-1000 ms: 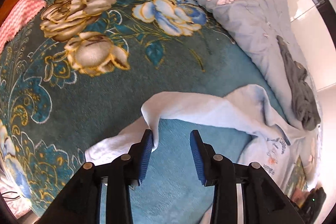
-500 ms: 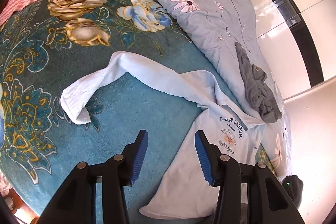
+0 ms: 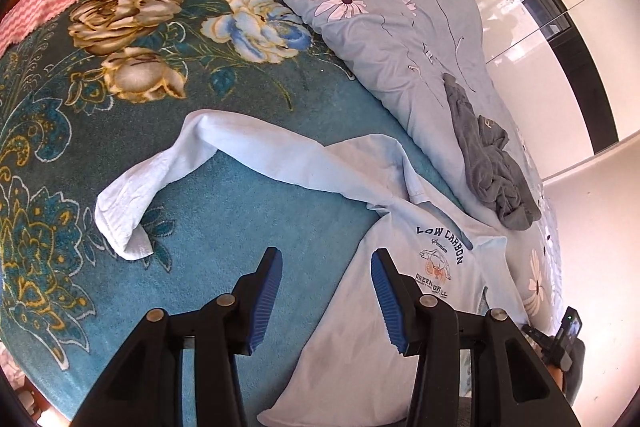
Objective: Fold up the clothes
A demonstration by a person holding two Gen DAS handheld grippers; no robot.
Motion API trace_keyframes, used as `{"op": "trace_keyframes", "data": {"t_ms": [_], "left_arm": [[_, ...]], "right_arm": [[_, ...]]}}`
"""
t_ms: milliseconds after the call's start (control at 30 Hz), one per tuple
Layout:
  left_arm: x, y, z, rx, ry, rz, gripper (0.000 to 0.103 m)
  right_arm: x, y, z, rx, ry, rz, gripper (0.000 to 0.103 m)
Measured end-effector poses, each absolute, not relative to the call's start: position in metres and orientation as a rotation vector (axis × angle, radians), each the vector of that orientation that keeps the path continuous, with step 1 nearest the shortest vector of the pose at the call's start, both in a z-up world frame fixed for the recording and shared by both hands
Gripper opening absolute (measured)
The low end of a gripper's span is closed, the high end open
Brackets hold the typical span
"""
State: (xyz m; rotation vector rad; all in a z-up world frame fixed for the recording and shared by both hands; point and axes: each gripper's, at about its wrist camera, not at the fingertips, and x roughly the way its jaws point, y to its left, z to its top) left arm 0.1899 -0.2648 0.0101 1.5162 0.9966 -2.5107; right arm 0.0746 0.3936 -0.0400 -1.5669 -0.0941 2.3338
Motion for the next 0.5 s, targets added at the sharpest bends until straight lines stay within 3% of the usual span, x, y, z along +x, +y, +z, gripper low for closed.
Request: {"op": "trace_keyframes", "data": {"t_ms": [167,267,367,433,500], "left_arm": [[0.137,-0.243,0.006,1.600,0.738,-2.568,0.051],[0.094,-0.219,-0.004,1.672,0.511,-2.609,0.059],[0.052,-0.196,-0.013,1.735,0.276,-2.635,0.060],[0.026,-0.176,-0.023,1.778,0.135,-2.657,0.060],[0.005,-0.157,-0.036,1.806,-0.037,-2.670,0.060]], "right_arm": [[0.077,0.373,-0.027,-1.499,-0.093,2.467,0.007],[0.065,0.343,-0.009,-1.434,-0.179,2.629,0.024],[0.043,0.299,-0.005,-1.466,-0.351,2.804,0.027],[0.030,0.264,-0.011,-1.514,-0.553,2.884,0.034],[0.020,0.232,-0.020,-1.522,-0.789,2.943,0.034]]}}
